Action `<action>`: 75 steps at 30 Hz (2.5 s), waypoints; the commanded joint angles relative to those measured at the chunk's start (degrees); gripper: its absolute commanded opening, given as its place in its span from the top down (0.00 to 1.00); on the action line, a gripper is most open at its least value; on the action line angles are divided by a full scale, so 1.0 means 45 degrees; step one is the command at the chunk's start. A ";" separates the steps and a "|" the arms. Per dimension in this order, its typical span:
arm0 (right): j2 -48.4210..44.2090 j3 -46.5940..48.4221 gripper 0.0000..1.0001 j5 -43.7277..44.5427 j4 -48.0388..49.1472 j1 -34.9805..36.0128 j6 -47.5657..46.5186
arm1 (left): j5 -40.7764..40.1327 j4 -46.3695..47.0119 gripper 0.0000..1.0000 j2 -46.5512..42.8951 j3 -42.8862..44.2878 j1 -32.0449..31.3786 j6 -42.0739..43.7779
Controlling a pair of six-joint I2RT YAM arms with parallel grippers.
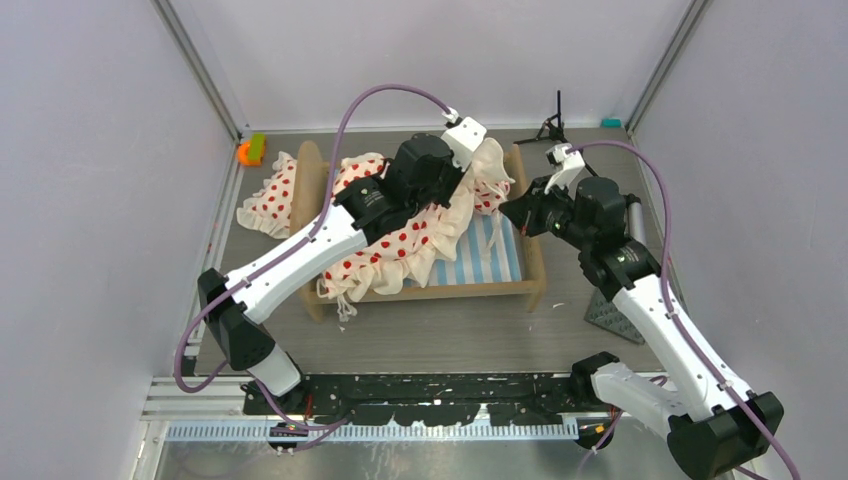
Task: Set up the pet bed
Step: Cross the ropes on the bed frame.
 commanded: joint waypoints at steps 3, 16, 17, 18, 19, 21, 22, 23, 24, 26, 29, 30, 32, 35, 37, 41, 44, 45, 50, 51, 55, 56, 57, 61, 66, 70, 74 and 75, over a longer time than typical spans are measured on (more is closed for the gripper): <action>0.0205 0.1602 1.00 0.0463 -0.2967 0.0075 -0.0962 | 0.0442 -0.0211 1.00 -0.0579 0.0229 0.0065 0.0327; -0.0605 0.2083 1.00 -0.1029 -0.3596 0.0068 -0.0457 | 0.0602 -0.0263 1.00 -0.0610 0.0313 0.0065 0.0387; -0.0623 0.2173 1.00 -0.1163 -0.3596 0.0074 -0.0359 | 0.0603 -0.0270 1.00 -0.0615 0.0316 0.0065 0.0394; -0.0613 0.2381 1.00 -0.1307 -0.3637 0.0075 -0.0273 | 0.0603 -0.0272 1.00 -0.0625 0.0321 0.0065 0.0395; -0.0585 0.2575 1.00 -0.1364 -0.3713 0.0075 -0.0187 | 0.0618 -0.0306 1.00 -0.0627 0.0324 0.0065 0.0395; -0.0475 0.2982 1.00 -0.1375 -0.4076 0.0074 -0.0055 | 0.0659 -0.0320 1.00 -0.0675 0.0271 0.0065 0.0421; -0.0390 0.3187 1.00 -0.1355 -0.4298 0.0075 -0.0030 | 0.0671 -0.0336 1.00 -0.0694 0.0228 0.0065 0.0425; -0.0291 0.3381 1.00 -0.1355 -0.4518 0.0075 0.0000 | 0.0704 -0.0358 1.00 -0.0738 0.0179 0.0065 0.0443; -0.0208 0.3537 1.00 -0.1348 -0.4756 0.0075 0.0023 | 0.0777 -0.0390 1.00 -0.0758 0.0121 0.0065 0.0452; -0.0068 0.3689 1.00 -0.1400 -0.5130 0.0066 0.0079 | 0.0984 -0.0457 1.00 -0.0829 0.0004 0.0065 0.0501; -0.0112 0.3452 1.00 -0.1463 -0.5250 0.0075 0.0136 | 0.1142 -0.0482 1.00 -0.0930 -0.0208 0.0065 0.0497; -0.0181 0.3292 1.00 -0.1462 -0.5197 0.0066 0.0148 | 0.1176 -0.0476 1.00 -0.0963 -0.0284 0.0065 0.0481; -0.0325 0.2942 1.00 -0.1336 -0.5061 0.0066 0.0168 | 0.1268 -0.0409 1.00 -0.0978 -0.0427 0.0065 0.0427; -0.0417 0.2532 1.00 -0.1150 -0.4937 0.0064 0.0169 | 0.1378 -0.0374 1.00 -0.0977 -0.0554 0.0065 0.0346; -0.0401 0.2365 1.00 -0.1116 -0.4890 0.0075 0.0169 | 0.1418 -0.0342 1.00 -0.0939 -0.0609 0.0065 0.0299; -0.0373 0.2164 1.00 -0.1168 -0.4882 0.0075 0.0169 | 0.1519 -0.0316 1.00 -0.0867 -0.0696 0.0065 0.0222; -0.0425 0.1991 1.00 -0.1142 -0.4885 0.0075 0.0169 | 0.1541 -0.0296 1.00 -0.0864 -0.0745 0.0065 0.0199; -0.0459 0.1903 1.00 -0.1090 -0.4885 0.0075 0.0169 | 0.1541 -0.0299 1.00 -0.0866 -0.0766 0.0065 0.0200; -0.0580 0.1362 1.00 -0.0521 -0.4885 0.0071 0.0002 | 0.1739 -0.0251 1.00 -0.0892 -0.1011 0.0065 0.0127; -0.0564 0.1244 1.00 -0.0399 -0.4882 0.0075 -0.0045 | 0.1778 -0.0261 1.00 -0.0880 -0.1053 0.0065 0.0088; -0.0535 0.0793 1.00 -0.0086 -0.4801 0.0075 -0.0129 | 0.2005 -0.0252 1.00 -0.0842 -0.1286 0.0065 -0.0083; -0.0519 0.0687 1.00 -0.0054 -0.4747 0.0073 -0.0132 | 0.2092 -0.0242 1.00 -0.0827 -0.1344 0.0065 -0.0124; -0.0515 0.0581 1.00 -0.0048 -0.4680 0.0070 -0.0110 | 0.2191 -0.0248 1.00 -0.0823 -0.1402 0.0065 -0.0163; -0.0496 0.0124 1.00 0.0122 -0.4102 0.0064 0.0113 | 0.2631 -0.0278 1.00 -0.0713 -0.1603 0.0045 -0.0288; -0.0448 -0.0292 1.00 0.0767 -0.3070 0.0075 0.0671 | 0.2245 -0.0208 1.00 -0.0894 -0.1775 0.0045 -0.0289; -0.0342 0.0040 1.00 0.1222 -0.3008 0.0075 0.0628 | 0.1409 -0.0138 1.00 -0.1251 -0.1779 0.0045 -0.0205; -0.0420 0.0804 0.99 0.2390 -0.4212 0.0075 0.0092 | 0.0841 -0.0125 1.00 -0.1600 -0.1806 0.0045 -0.0106; -0.0458 0.0937 0.99 0.2765 -0.4564 0.0075 -0.0026 | 0.0794 -0.0112 1.00 -0.1676 -0.1826 0.0045 -0.0080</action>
